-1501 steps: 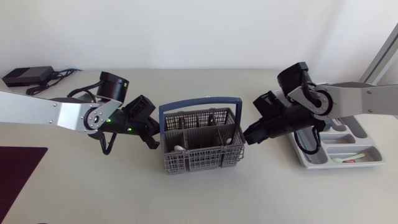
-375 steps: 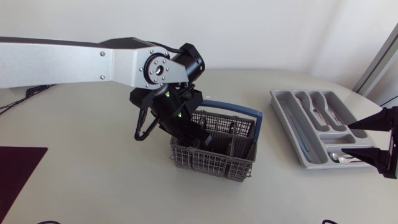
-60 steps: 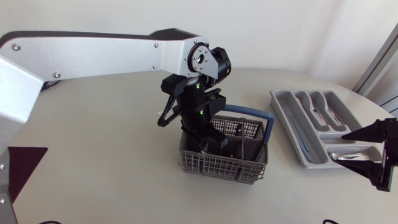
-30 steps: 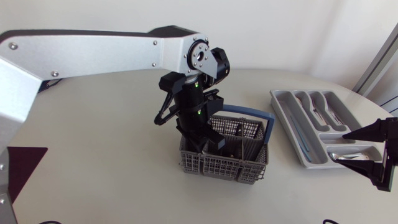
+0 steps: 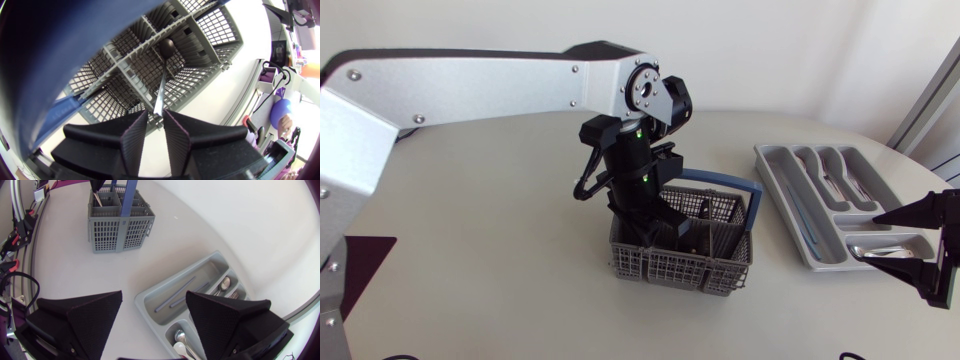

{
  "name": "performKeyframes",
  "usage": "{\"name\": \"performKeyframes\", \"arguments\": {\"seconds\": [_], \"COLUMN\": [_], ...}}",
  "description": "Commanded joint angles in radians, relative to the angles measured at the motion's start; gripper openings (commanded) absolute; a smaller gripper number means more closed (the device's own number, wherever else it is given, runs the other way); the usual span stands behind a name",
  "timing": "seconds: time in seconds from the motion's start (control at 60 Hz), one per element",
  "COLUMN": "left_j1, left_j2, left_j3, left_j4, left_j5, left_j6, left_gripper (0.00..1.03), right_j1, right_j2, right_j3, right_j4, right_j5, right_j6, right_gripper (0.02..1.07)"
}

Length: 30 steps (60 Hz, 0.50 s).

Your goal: Sort the cutlery from the basket into the organizer compartments.

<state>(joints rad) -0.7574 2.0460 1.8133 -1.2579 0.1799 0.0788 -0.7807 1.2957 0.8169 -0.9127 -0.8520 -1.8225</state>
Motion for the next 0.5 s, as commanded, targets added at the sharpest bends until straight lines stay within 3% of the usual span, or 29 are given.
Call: {"name": "performKeyframes", "arguments": {"seconds": [0.0,0.217,0.483], "left_j1": [-0.016,-0.023,-0.025], "left_j2": [0.068,0.065,0.045], "left_j3": [-0.032,-0.046,-0.068], "left_j4": [-0.020,0.012,0.038], "left_j5": [0.027,0.027,0.027], "left_j6": [-0.025,-0.039,-0.047], "left_gripper": [0.25,0.24,0.10], "right_j1": [-0.005,-0.002,0.014], "right_j2": [-0.013,-0.035,-0.062], "right_j3": [-0.025,-0.038,-0.056], "right_j4": [-0.005,-0.017,-0.026], "right_j5": [-0.001,-0.002,-0.004], "right_j6": [-0.027,-0.027,-0.021], "right_gripper": [0.93,0.93,0.93]}}
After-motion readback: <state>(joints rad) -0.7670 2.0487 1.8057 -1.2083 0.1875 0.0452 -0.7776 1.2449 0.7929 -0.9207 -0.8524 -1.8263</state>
